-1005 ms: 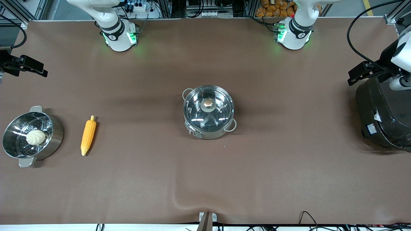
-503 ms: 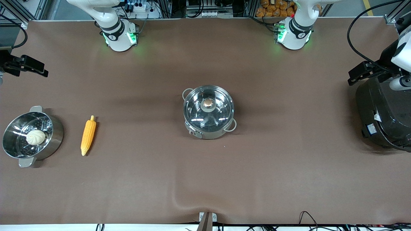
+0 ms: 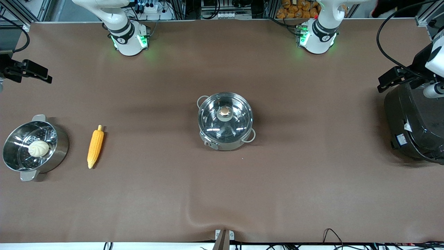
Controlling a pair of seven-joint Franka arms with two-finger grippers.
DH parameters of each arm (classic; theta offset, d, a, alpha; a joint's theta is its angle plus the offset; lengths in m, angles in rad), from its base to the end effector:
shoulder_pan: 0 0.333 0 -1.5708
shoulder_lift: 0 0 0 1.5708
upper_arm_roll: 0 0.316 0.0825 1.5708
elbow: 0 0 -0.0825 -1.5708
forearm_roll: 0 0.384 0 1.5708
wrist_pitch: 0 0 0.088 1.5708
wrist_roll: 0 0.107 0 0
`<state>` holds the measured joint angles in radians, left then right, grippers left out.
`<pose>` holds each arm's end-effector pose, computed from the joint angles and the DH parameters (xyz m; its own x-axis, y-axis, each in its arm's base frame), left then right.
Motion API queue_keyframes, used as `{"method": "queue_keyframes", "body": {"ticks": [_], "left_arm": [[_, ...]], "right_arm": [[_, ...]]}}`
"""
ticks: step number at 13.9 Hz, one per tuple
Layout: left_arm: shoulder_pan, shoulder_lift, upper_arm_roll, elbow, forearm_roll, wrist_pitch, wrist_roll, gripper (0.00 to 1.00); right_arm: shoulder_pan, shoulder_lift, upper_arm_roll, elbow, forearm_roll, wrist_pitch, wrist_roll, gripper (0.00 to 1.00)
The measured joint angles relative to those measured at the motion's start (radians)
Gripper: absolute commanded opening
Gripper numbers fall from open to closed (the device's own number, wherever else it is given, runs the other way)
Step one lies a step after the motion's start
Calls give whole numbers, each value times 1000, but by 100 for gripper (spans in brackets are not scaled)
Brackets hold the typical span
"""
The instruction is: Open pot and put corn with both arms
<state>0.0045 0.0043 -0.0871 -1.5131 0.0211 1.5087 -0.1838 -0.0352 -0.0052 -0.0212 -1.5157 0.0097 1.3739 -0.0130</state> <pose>0.5483 -0.0429 0.6438 0.9947 0.1023 -0.0047 0.1022 -0.9945 -0.0219 0.5310 -0.0288 0.6369 0.9899 -0.0410 -0.1360 -0.0429 -0.9990 -0.0116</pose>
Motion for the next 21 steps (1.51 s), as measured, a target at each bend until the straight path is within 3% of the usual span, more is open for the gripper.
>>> {"method": "queue_keyframes", "body": {"ticks": [12,16,18,21], "left_arm": [[-5,3,-8,-4,-2,-21,-50,100],[-98,62,-90,-7,-55,7,-365,100],[-215,129,-123,4,-57,77,-620,100],[-414,295,-125,100,-57,165,-985,100]], "right_arm": [[0,0,0,0,0,0,0,100],[0,1,0,-1,0,0,0,100],[0,9,-1,-11,0,21,0,100],[-1,77,-3,-42,0,105,0,100]]}}
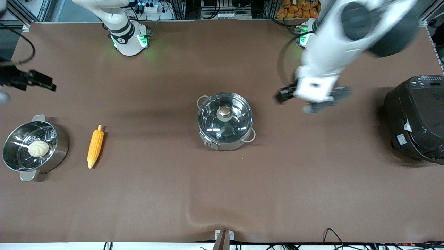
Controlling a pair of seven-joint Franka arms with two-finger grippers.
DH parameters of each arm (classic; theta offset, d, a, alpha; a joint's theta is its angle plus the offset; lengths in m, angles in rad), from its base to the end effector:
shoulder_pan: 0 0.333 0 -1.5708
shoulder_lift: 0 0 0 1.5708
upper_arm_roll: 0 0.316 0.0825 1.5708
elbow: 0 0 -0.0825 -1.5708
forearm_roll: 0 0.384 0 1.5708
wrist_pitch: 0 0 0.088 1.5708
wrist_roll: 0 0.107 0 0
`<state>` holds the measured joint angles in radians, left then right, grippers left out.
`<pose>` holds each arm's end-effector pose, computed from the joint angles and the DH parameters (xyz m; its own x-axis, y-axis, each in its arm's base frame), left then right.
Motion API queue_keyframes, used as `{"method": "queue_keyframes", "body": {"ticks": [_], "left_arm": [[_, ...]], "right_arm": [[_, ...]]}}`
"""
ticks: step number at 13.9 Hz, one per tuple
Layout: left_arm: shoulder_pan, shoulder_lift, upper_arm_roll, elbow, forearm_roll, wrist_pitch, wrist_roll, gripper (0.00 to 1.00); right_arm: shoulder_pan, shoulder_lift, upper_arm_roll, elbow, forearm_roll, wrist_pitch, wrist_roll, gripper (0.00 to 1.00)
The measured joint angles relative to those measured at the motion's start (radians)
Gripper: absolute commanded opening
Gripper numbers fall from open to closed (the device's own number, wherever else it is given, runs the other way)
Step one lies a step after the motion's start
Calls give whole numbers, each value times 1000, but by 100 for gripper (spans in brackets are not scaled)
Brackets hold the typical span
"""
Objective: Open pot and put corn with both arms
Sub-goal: 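Reach the left gripper to the lid knob while the right gripper reaches the corn, then grasp the lid knob with the left gripper while the right gripper grasps the corn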
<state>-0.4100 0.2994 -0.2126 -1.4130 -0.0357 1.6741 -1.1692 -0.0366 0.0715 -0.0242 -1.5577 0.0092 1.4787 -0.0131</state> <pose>0.5337 -0.3648 0.5318 0.8435 0.5272 -0.1023 0.5307 -0.8475 0.0085 0.5630 -0.0327 0.5833 0.9876 -0.0463 -0.1498 -0.0483 -0.9988 -0.0094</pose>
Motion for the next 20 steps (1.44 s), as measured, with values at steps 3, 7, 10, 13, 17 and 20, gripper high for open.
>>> {"method": "queue_keyframes", "body": {"ticks": [3,7,10,13,17,20], "left_arm": [[-141,150,16,63,5,139,-285,100],[-278,279,81,81,41,253,-483,100],[-313,318,111,88,41,260,-515,100],[-312,323,116,89,41,260,-563,100],[-314,326,118,91,41,259,-572,100],[-315,333,118,91,41,263,-578,100]], "right_arm": [[-9,132,-2,-11,-1,90,0,100],[-74,331,-6,-13,-1,280,-90,100],[-126,479,-7,-12,0,434,-169,100],[-127,566,-3,-7,0,481,-181,100],[-123,589,3,-5,0,487,-181,100],[-123,603,3,-5,0,492,-181,100]]}}
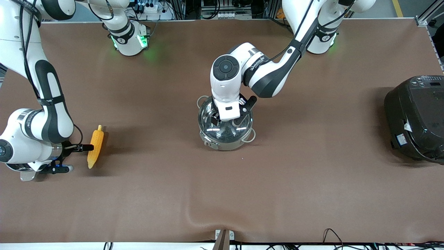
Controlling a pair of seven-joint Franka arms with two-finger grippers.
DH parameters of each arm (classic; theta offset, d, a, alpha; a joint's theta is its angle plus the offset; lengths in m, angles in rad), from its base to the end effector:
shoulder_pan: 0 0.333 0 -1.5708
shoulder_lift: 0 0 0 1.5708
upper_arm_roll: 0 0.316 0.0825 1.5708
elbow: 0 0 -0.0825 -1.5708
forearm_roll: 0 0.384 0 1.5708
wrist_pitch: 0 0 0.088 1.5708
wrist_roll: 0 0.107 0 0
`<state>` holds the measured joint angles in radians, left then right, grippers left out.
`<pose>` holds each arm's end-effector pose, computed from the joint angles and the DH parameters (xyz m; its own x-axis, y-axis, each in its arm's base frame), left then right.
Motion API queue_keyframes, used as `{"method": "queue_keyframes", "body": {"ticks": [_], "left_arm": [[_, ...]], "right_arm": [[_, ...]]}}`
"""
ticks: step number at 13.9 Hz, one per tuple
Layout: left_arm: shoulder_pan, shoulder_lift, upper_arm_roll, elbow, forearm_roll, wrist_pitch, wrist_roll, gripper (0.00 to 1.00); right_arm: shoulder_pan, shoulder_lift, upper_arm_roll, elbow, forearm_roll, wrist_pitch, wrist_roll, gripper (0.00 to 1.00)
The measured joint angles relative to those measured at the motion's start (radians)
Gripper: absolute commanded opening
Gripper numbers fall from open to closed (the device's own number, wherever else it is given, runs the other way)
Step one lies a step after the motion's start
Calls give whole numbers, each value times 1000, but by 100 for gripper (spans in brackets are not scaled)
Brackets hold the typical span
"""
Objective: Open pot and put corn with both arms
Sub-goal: 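Grasp the lid knob with the left gripper while the right gripper grasps the corn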
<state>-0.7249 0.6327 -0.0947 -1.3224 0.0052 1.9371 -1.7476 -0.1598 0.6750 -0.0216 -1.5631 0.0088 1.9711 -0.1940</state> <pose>0.5068 -0.5202 0.3645 0.5855 0.8093 -0.0475 0.8093 -0.5869 -0.0245 0.6606 -0.1188 0.2290 0.9655 0.0165 -0.2600 0.0051 -0.9990 -0.0444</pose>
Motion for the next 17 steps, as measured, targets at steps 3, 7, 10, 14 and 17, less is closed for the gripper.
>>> {"method": "queue_keyframes", "body": {"ticks": [3,7,10,14,17], "left_arm": [[1,7,0,0,-1,1,-1,95],[2,14,0,0,-7,16,-5,78],[0,26,-1,-1,-7,20,-5,65],[0,28,-1,-2,-9,17,-6,0],[0,29,-1,-2,-9,21,-6,0]], "right_arm": [[0,18,0,0,0,14,-1,100],[19,23,3,0,0,18,-6,100],[30,23,3,0,-1,18,-6,100],[31,28,2,-12,-2,17,-7,100],[31,33,2,-20,-26,19,-8,100]]}}
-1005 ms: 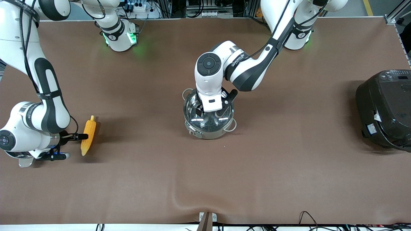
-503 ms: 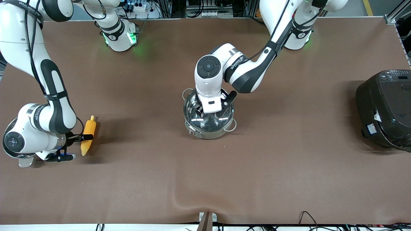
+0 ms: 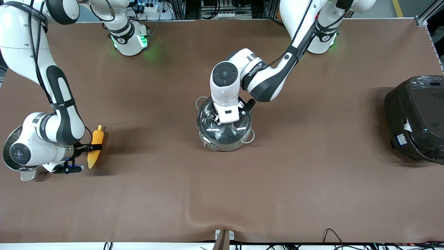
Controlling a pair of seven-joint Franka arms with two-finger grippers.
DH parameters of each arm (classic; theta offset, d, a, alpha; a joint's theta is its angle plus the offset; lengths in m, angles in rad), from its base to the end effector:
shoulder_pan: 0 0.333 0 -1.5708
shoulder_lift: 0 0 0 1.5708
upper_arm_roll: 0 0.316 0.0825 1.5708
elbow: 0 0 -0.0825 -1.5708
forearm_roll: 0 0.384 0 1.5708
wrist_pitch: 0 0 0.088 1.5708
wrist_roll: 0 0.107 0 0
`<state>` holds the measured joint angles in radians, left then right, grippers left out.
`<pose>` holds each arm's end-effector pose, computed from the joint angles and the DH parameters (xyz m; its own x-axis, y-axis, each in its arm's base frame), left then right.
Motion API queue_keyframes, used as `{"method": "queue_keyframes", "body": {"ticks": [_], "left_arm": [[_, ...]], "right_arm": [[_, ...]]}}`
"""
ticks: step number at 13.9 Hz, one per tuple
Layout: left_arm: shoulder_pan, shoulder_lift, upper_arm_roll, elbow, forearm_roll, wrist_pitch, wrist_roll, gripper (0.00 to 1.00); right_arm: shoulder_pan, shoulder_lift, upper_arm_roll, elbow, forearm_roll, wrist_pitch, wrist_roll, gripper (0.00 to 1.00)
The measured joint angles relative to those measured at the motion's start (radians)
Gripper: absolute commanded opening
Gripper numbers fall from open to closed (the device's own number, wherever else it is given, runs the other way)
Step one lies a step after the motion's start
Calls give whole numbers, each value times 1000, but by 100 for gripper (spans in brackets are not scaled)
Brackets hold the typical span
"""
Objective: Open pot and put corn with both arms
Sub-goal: 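Grasp the lid knob with the left gripper while the right gripper grasps the corn, then lift the glass lid off the pot with the left gripper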
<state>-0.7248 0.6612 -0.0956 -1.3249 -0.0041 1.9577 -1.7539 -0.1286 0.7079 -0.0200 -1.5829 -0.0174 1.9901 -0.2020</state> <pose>0.5078 -0.5226 0.3445 0.5763 0.8153 -0.0565 0.8148 -0.5786 -0.0371 0.6564 -0.0979 0.2001 0.9530 0.0679 -0.2954 0.0605 -0.9976 -0.0339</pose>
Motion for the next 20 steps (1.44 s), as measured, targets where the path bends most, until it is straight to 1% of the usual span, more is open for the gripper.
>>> {"method": "queue_keyframes", "body": {"ticks": [3,4,6,7,8,9,11,12,14,16,18,20], "left_arm": [[3,-10,0,5,0,-1,0,0],[6,-26,0,12,0,-5,0,0],[12,-88,2,26,0,-54,4,0],[20,-132,3,31,0,-102,28,0],[35,-178,6,33,0,-157,81,0],[63,-224,9,33,0,-211,155,0],[160,-294,14,30,1,-307,362,0],[216,-315,17,21,1,-338,476,0],[330,-339,21,-25,13,-352,700,0],[434,-356,21,-104,44,-326,899,0],[518,-381,19,-213,47,-229,1031,0],[575,-411,18,-346,47,-114,1105,0]], "right_arm": [[0,0,0,-29,-9,36,0,100],[0,0,0,-42,-10,44,0,100],[0,0,0,-61,-10,46,-1,100],[0,0,0,-72,-10,46,-1,59],[0,0,0,-81,-10,46,-1,2],[1,0,0,-87,-10,46,-2,0],[2,0,0,-89,-10,46,-3,0],[2,0,0,-89,-11,46,-5,0],[8,-6,1,-88,-12,47,-33,0],[19,-29,1,-83,-12,49,-82,0],[38,-74,2,-79,-12,46,-104,0],[72,-135,4,-74,-12,25,-105,0]]}}
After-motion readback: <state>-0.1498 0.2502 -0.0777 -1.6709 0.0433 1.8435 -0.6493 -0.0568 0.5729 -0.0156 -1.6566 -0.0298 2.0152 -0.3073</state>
